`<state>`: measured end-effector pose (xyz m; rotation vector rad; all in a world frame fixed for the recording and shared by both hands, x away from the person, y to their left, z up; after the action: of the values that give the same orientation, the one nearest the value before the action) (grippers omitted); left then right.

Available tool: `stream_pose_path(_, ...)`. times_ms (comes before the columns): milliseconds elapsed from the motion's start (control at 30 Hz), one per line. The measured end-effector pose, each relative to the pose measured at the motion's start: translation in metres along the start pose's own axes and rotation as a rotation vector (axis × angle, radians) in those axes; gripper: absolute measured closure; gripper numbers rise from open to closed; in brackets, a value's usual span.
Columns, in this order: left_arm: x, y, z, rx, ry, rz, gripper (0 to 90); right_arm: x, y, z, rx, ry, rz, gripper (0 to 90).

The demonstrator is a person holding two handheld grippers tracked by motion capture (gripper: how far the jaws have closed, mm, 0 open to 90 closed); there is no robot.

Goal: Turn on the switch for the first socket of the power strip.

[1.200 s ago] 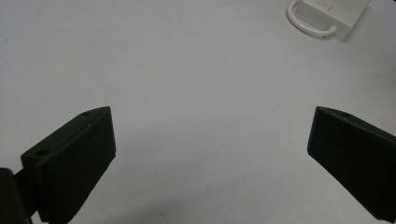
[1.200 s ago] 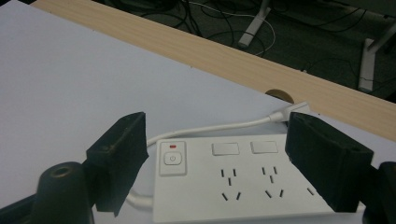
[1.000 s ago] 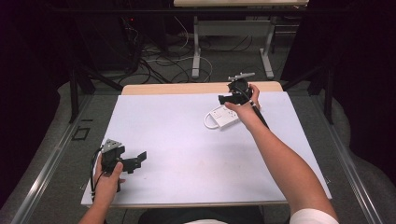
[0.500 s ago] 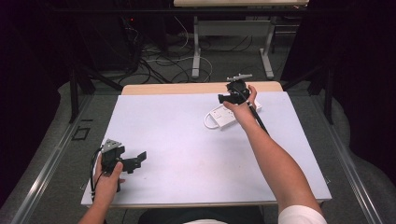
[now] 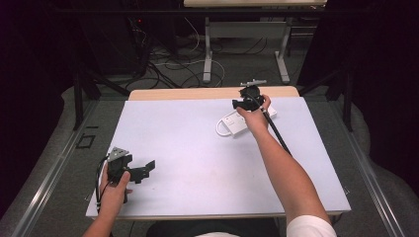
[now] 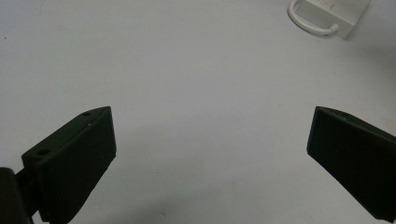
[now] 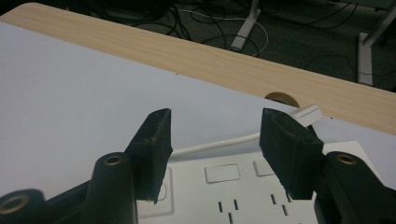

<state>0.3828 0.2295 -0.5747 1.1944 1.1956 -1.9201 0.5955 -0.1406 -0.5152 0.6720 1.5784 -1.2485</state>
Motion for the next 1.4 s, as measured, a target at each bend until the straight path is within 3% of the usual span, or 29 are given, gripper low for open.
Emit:
stream_pose_path(933, 0.002, 0.0, -0.001, 0.008, -0.002, -0.026, 1.3, 0.026, 0.024, 0.004, 0.014, 0.023, -0.073, 48.7)
stream_pose_path(1167, 0.002, 0.002, -0.001, 0.001, -0.004, -0.008, 1.2, 0.035, 0.027, 0.005, 0.029, 0.049, -0.123, 48.8)
stream_pose_path(1267, 0.002, 0.001, -0.001, 0.004, -0.003, -0.016, 1.3, 0.039, 0.029, 0.004, 0.01, 0.063, -0.129, 50.9)
stream_pose_path(1400, 0.003, 0.002, -0.001, 0.003, -0.003, -0.019, 1.4, 0.045, 0.031, 0.005, 0.019, 0.04, -0.158, 53.6)
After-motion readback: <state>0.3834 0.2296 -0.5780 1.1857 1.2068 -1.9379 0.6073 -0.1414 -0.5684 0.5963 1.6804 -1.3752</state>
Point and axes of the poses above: each handheld gripper's, and its own axes: y roughly forward along the jaws, x roughly out of its underside, z roughly to its right, the point moved 7 cm from there along y, roughly forward along the jaws, and after that the axes turned 12 degrees about z, right-handed, at the moved point
